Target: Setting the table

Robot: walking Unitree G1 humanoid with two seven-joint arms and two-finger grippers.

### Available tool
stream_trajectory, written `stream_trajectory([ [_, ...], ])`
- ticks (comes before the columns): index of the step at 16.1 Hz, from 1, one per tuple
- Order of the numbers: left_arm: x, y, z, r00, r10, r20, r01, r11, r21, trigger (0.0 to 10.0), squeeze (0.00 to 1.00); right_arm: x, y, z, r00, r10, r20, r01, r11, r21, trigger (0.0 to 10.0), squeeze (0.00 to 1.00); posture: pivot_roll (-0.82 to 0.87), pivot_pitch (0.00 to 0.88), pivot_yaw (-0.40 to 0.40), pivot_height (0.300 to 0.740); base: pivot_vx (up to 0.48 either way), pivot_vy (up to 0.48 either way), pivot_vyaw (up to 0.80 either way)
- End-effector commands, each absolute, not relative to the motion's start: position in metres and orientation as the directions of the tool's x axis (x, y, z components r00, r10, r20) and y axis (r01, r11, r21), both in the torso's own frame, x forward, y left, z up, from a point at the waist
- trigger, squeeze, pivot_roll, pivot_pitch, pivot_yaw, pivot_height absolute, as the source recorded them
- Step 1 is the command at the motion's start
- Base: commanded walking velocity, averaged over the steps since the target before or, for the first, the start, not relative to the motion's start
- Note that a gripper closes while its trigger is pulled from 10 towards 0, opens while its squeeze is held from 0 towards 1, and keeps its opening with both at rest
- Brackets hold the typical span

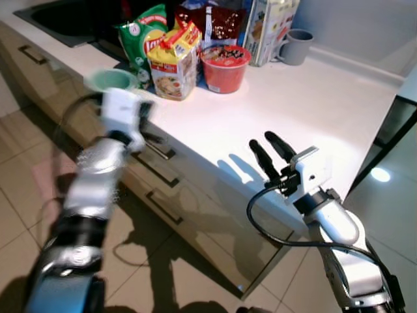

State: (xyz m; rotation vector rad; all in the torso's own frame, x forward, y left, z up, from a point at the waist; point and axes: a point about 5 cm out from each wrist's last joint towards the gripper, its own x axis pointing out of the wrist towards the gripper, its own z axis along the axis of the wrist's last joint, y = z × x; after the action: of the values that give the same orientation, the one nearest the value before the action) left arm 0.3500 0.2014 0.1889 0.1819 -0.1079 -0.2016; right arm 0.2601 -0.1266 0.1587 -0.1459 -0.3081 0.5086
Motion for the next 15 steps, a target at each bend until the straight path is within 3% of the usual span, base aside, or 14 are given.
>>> stream_trajectory([
  [1,0.344,0.209,0.19,0.977,-0.192,0.091,0.174,0.969,0.175,0.0,0.0,0.262,-0.13,0.158,0.828,0.499,0.255,-0.451,0.863,-0.228,10.0,0.0,0.08,0.0,-0.039,0.74,0.0,0.0,0.0],
  [7,0.302,0.233,0.167,0.978,-0.198,0.067,0.195,0.979,0.05,0.0,0.0,0.271,-0.133,0.148,0.843,0.489,0.224,-0.449,0.869,-0.206,10.0,0.0,0.11,0.0,-0.066,0.74,0.0,0.0,0.0],
  [12,0.294,0.248,0.168,0.983,-0.171,0.073,0.17,0.985,0.02,0.0,0.0,0.275,-0.139,0.145,0.859,0.466,0.213,-0.43,0.881,-0.195,10.0,0.0,0.11,0.0,-0.078,0.74,0.0,0.0,0.0],
  [15,0.293,0.238,0.162,0.981,-0.184,0.057,0.183,0.983,0.026,0.0,0.0,0.276,-0.142,0.143,0.867,0.454,0.205,-0.422,0.888,-0.182,10.0,0.0,0.1,0.0,-0.074,0.74,0.0,0.0,0.0],
])
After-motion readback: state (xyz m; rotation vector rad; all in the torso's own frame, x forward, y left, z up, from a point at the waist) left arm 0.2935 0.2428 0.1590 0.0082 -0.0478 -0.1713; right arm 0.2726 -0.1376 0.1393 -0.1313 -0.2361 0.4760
